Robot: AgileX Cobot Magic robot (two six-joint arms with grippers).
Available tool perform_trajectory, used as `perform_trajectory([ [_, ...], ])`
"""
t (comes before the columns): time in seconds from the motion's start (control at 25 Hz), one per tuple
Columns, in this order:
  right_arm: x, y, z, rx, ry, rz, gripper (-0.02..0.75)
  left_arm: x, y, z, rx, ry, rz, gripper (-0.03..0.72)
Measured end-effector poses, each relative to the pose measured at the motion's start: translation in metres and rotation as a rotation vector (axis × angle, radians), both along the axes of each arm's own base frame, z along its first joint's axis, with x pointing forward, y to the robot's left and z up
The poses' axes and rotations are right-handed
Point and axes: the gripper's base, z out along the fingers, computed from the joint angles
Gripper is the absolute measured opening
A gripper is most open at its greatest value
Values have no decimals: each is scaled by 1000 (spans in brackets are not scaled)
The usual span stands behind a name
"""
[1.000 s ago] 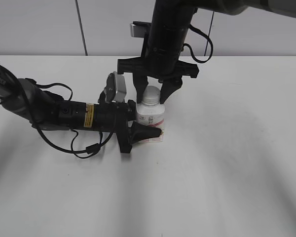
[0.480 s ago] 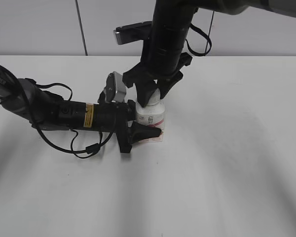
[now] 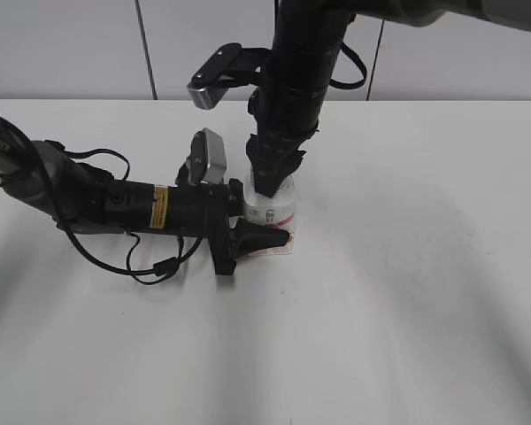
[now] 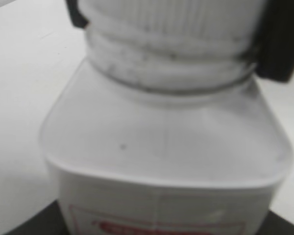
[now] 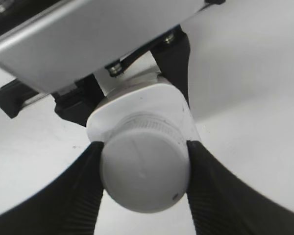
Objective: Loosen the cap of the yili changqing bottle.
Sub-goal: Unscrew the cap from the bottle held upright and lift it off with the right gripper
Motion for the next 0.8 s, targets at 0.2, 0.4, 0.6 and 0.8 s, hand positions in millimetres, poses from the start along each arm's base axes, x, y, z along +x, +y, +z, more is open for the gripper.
perform_trajectory([
  [0.2, 0, 0, 0, -8, -38, 155, 398, 0, 0, 0, 0, 0, -1, 375],
  [0.4, 0, 0, 0, -8, -47, 188, 398, 0, 0, 0, 0, 0, -1, 375],
  [0.6, 0, 0, 3, -6, -52, 190, 398, 0, 0, 0, -1, -1, -2, 375],
  [0.8, -2, -1, 14, 13, -71, 193, 395, 0, 0, 0, 0, 0, 1, 375],
])
